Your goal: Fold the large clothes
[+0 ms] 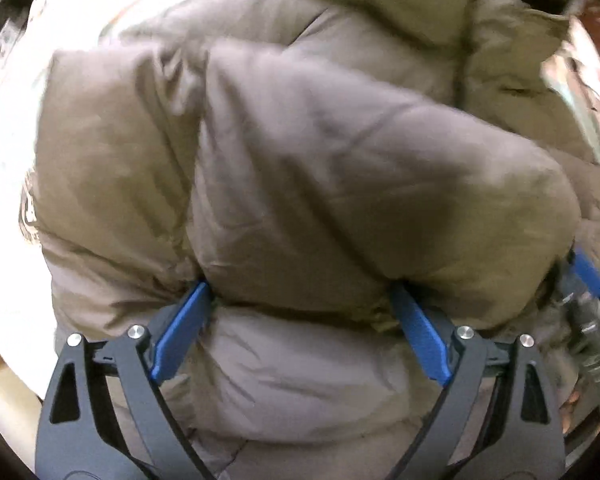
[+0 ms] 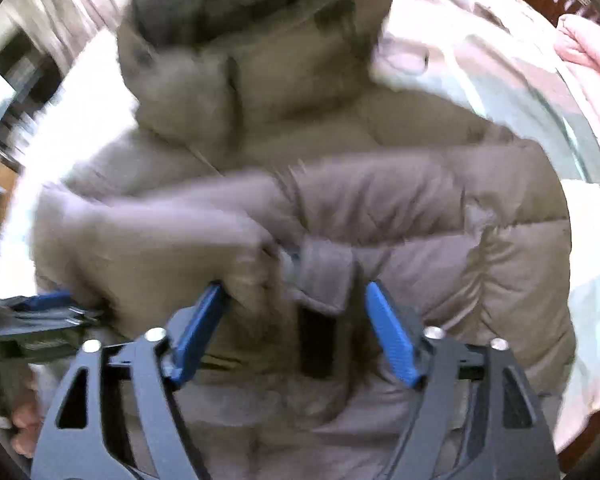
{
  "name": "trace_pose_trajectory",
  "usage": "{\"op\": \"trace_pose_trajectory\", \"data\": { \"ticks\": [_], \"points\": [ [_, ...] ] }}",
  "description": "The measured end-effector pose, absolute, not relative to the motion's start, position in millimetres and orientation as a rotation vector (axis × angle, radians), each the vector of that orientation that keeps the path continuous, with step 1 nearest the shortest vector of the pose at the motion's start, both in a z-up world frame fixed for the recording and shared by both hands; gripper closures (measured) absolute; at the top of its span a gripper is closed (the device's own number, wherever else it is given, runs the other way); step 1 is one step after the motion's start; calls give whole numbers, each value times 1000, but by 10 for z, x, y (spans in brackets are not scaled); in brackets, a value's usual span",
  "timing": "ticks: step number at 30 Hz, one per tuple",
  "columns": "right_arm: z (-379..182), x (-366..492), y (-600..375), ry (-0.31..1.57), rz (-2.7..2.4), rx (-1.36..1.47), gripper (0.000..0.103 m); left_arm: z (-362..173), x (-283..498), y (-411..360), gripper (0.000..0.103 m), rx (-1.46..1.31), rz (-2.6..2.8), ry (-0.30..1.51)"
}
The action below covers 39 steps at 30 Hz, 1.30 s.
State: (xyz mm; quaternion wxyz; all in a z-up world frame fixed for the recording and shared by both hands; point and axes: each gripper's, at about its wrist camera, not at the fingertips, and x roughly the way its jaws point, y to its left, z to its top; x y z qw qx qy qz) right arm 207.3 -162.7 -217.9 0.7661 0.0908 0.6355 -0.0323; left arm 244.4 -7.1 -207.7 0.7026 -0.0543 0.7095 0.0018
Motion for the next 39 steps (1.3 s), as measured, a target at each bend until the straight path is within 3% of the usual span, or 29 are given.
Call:
{"op": "trace_pose_trajectory", "data": {
  "ticks": [3,5,7,8,13,20,25,29,30,31,32,35,39],
  "points": [
    [-2175,2103,-1820,1387,-61,414,24,-1916,2462,0,10,-303,-7,1575],
    [-1893,2177,-1897,1292,-29,449,23,-1716,2463,19,10,-395,-68,1546],
    [-1641,2264,-1973,1213,-51,416,9,-1588,2433,35,9,-424,-77,1532],
    [-1540,2293,-1999,1191,-66,399,6,-1549,2405,61,7,-436,-65,1528],
    [-1218,2734,-2224,1083,-193,120,6,-1662,1943,205,6,-573,-30,1540],
    [-952,4384,-2091,967,-275,-48,6,-1945,1857,526,6,-495,43,1586],
    [-1293,5123,-1802,1093,-252,-173,6,-2100,1960,424,6,-507,25,1636],
    [-1813,5293,-1506,1177,-340,-466,2,-2122,1979,450,6,-446,29,1626],
    [-1936,5270,-1503,1205,-354,-464,20,-2156,1992,431,6,-445,35,1631],
    [-1951,5187,-1530,1201,-361,-436,72,-2172,1996,447,6,-453,39,1637],
    [-1923,5099,-1533,1177,-372,-412,89,-2199,2000,478,6,-473,43,1646],
    [-1763,4846,-1430,1085,-307,-424,94,-2195,1980,611,6,-509,60,1651],
    [-1151,4015,-1509,922,-175,-277,96,-2154,1966,711,6,-543,95,1631]
  ]
}}
